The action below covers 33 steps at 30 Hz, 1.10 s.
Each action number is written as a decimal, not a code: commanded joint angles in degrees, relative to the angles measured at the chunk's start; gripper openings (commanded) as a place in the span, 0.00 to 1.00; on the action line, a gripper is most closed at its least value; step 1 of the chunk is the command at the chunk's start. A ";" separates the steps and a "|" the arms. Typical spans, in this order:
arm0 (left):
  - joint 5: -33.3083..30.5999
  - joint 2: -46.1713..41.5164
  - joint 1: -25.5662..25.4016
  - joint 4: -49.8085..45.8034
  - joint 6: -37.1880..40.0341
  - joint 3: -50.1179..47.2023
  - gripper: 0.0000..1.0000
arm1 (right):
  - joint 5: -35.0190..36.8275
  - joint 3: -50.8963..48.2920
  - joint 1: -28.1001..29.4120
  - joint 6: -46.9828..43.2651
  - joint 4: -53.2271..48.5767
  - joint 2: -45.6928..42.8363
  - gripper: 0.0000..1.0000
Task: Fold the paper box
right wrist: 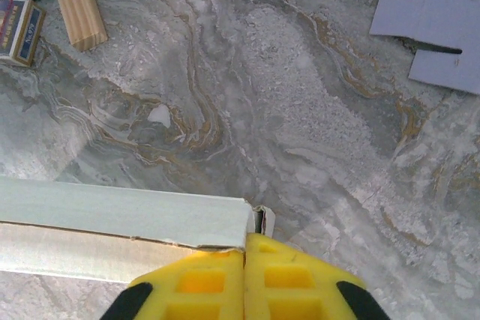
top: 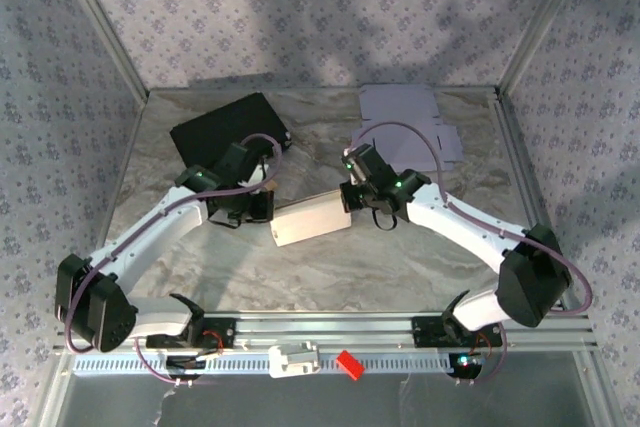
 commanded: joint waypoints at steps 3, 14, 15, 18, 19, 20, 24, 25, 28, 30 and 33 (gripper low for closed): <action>-6.40 -2.34 -2.95 0.21 -1.23 -3.07 0.00 | -3.76 -2.16 0.30 6.60 -3.04 -4.84 0.33; -8.35 -1.55 -5.99 0.76 -3.05 -3.63 0.00 | -11.47 -6.03 -4.31 27.39 -3.22 -14.37 0.58; -8.42 -1.57 -6.13 0.80 -3.21 -3.61 0.00 | -12.41 -6.52 -5.68 31.02 -2.77 -14.89 0.58; -8.70 -1.39 -6.49 0.70 -3.41 -3.59 0.00 | -13.85 -7.82 -7.91 43.49 -1.20 -15.34 0.63; -8.79 -1.44 -6.65 0.70 -3.49 -3.60 0.00 | -15.73 -8.67 -8.60 46.75 0.97 -15.13 0.63; -8.83 -1.47 -6.73 0.65 -3.58 -3.58 0.00 | -17.65 -9.38 -9.13 50.36 3.34 -14.71 0.64; -9.12 -1.36 -7.04 0.64 -3.99 -3.40 0.00 | -20.35 -11.00 -9.87 61.53 8.08 -13.43 0.69; -9.23 -1.30 -7.17 0.61 -4.02 -3.38 0.00 | -20.79 -11.32 -10.13 63.29 8.86 -13.25 0.69; -9.34 -1.30 -7.23 0.70 -4.28 -3.36 0.00 | -22.34 -12.44 -10.54 69.07 10.70 -12.32 0.70; -9.41 -1.12 -7.42 0.79 -4.29 -3.36 0.00 | -23.41 -13.61 -10.34 72.63 12.99 -11.26 0.70; -9.41 -1.12 -7.53 0.81 -4.36 -3.17 0.00 | -23.68 -13.56 -9.57 73.37 14.23 -9.45 0.69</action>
